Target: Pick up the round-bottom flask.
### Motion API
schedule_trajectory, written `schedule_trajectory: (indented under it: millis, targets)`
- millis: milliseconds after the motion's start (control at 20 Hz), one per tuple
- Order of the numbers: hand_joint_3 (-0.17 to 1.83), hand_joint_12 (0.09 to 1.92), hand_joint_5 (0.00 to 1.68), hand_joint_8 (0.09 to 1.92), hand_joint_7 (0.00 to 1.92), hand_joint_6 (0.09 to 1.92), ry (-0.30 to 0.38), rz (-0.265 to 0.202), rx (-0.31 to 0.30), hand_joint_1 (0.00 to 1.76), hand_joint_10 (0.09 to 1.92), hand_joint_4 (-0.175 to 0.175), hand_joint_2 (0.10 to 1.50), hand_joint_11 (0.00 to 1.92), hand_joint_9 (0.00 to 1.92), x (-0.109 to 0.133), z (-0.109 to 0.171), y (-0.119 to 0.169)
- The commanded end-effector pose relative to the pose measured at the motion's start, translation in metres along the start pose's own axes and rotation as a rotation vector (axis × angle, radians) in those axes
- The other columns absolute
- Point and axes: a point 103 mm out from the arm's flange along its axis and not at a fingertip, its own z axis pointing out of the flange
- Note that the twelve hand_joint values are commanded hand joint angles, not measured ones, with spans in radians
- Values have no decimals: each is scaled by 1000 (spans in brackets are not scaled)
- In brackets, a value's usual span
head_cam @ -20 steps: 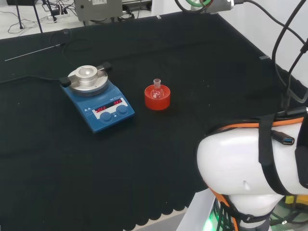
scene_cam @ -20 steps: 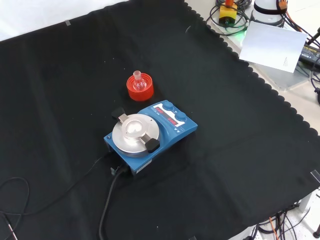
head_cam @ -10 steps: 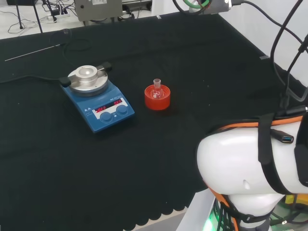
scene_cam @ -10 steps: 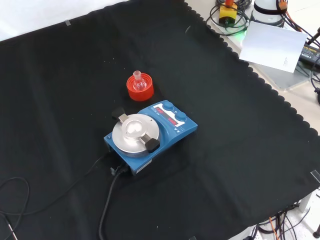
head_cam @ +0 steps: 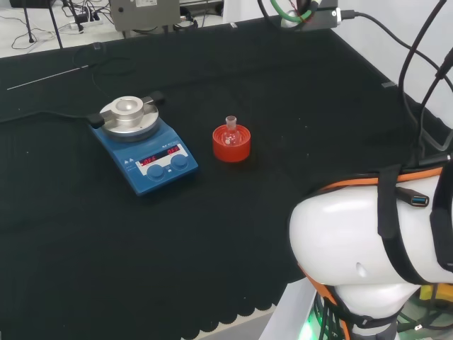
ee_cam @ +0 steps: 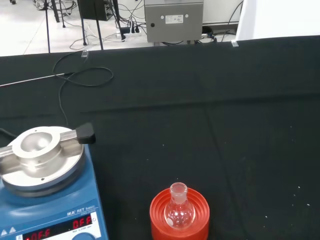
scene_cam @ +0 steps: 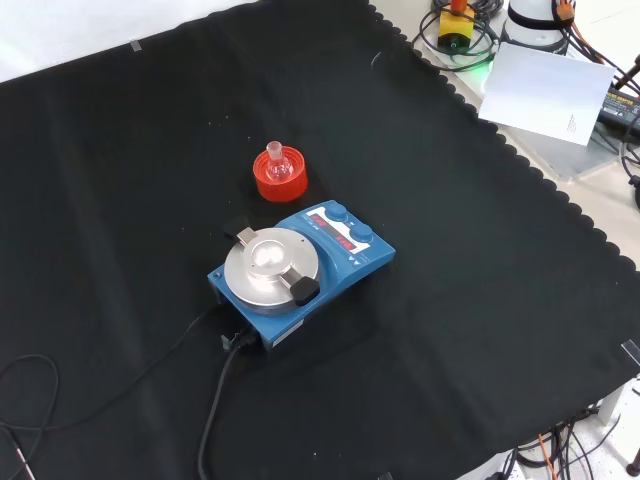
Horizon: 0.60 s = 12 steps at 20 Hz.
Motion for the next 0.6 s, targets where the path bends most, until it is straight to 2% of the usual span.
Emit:
schedule_trajectory:
  millis: [50, 150, 600]
  targets:
    - [219, 1231, 360, 579, 189, 90, 49, 33, 12, 207, 693, -43, 1271, 0, 269, -18, 36, 24]
    - [218, 1238, 367, 581, 193, 89, 58, 40, 23, 215, 694, -44, 1270, 0, 274, -26, 52, 38]
    - [207, 1293, 410, 606, 227, 87, 143, 43, -4, 296, 703, -50, 1238, 0, 321, -58, 123, 95]
